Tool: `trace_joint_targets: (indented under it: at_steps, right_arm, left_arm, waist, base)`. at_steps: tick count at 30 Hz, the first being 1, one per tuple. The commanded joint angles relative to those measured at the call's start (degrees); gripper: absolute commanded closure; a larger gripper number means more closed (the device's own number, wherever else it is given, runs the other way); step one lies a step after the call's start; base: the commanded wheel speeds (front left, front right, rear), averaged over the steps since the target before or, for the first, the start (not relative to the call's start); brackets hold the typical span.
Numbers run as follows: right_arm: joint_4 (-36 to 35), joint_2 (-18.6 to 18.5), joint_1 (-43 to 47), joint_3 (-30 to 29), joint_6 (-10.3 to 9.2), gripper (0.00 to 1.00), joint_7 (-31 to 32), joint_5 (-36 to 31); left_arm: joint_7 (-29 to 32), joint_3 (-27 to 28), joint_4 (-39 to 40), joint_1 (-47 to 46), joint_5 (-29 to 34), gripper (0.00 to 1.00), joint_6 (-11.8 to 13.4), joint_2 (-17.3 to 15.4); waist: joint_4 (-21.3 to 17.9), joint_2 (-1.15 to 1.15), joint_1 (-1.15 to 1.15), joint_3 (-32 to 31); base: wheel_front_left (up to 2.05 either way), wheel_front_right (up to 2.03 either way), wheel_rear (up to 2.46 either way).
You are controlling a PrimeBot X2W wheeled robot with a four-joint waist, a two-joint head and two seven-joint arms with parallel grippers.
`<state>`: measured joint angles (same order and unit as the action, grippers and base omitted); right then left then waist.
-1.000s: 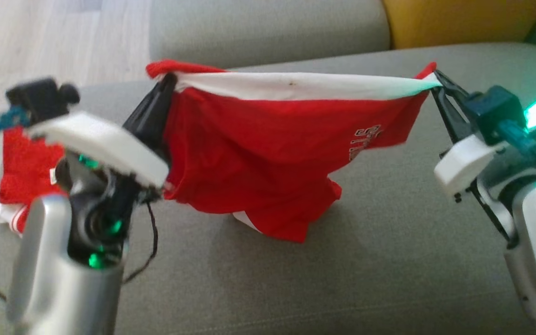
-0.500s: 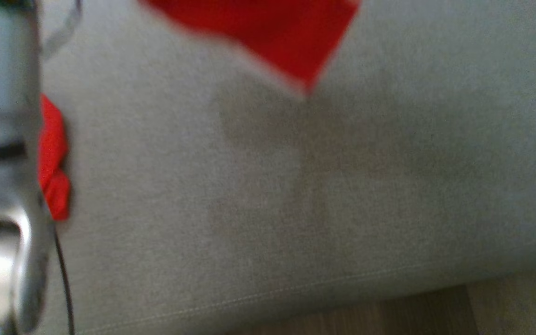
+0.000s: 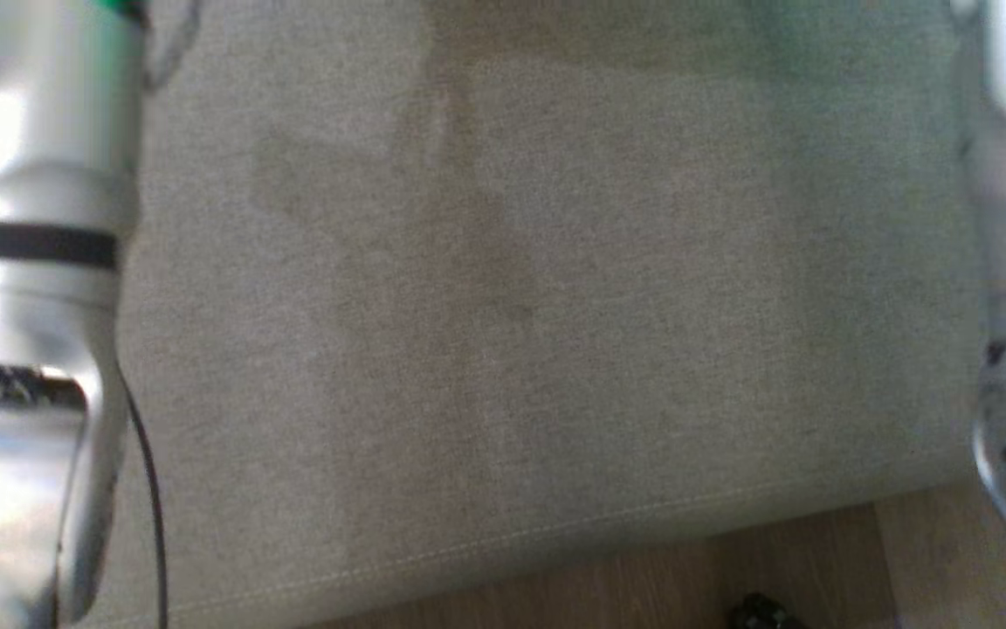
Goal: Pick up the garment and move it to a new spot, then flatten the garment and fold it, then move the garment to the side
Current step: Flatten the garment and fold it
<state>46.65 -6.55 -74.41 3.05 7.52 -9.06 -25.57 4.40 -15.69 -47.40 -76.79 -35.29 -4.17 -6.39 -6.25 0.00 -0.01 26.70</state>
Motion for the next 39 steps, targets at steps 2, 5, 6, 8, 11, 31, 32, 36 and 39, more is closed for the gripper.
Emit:
trace_joint_targets:
  at_steps: [2,5,6,8,11,31,32,36,39]
  right_arm:
    - [1.1,1.8,0.1,0.8,-0.03,1.0,0.5,-1.1]
    - [6.6,2.2,1.8,2.7,-0.03,1.0,-0.2,-2.4]
    - [8.5,2.2,2.4,3.7,-0.03,1.0,-0.5,-2.7]
    - [12.1,2.3,3.4,5.3,-0.03,1.0,-1.3,-2.8]
    - [17.2,2.2,5.1,8.0,-0.03,1.0,-2.6,-2.6]
    - [27.3,-0.5,17.8,23.0,-0.03,1.0,-4.7,8.7]
    - [27.3,-0.9,18.9,24.1,-0.03,1.0,-3.9,9.7]
    - [27.3,-2.3,22.5,28.5,-0.03,1.0,-1.1,15.1]
    - [27.3,-3.4,25.0,33.1,-0.03,1.0,0.1,19.3]
  left_arm:
    - [-0.2,-1.3,0.4,-0.8,1.7,1.0,-1.0,-1.9]
    - [-1.0,-5.1,-2.9,3.0,4.1,1.0,-1.9,-2.2]
    - [-1.1,-6.6,-3.8,4.4,5.1,1.0,-2.2,-2.4]
    - [-1.7,-9.4,-5.6,7.1,6.8,1.0,-2.6,-3.0]
    - [-2.8,-13.2,-7.5,11.1,8.6,1.0,-3.1,-3.8]
    - [-8.3,-21.4,-12.0,28.7,5.5,1.0,-3.3,-4.3]
    - [-8.4,-21.9,-12.1,29.5,5.5,1.0,-3.3,-4.3]
    - [-9.0,-23.4,-12.1,32.7,5.0,1.0,-3.3,-4.3]
    - [-9.6,-24.0,-12.1,35.2,4.5,1.0,-3.3,-4.1]
  waist:
    - [0.7,0.0,0.01,2.0]
    - [1.1,0.0,0.01,2.1]
    - [1.3,0.0,0.01,1.9]
    - [1.4,0.0,0.01,1.3]
    - [1.5,0.0,0.01,-0.5]
    - [2.0,0.0,0.01,-14.6]
    - [2.1,0.0,0.01,-15.3]
    - [2.4,0.0,0.01,-18.2]
    - [2.6,0.0,0.01,-20.6]
  base:
    - [0.0,0.0,0.0]
    - [0.0,0.0,0.0]
    - [0.0,0.0,0.0]
    - [0.0,0.0,0.0]
    - [0.0,0.0,0.0]
    - [0.0,0.0,0.0]
    - [0.0,0.0,0.0]
    - [0.0,0.0,0.0]
    - [0.0,0.0,0.0]
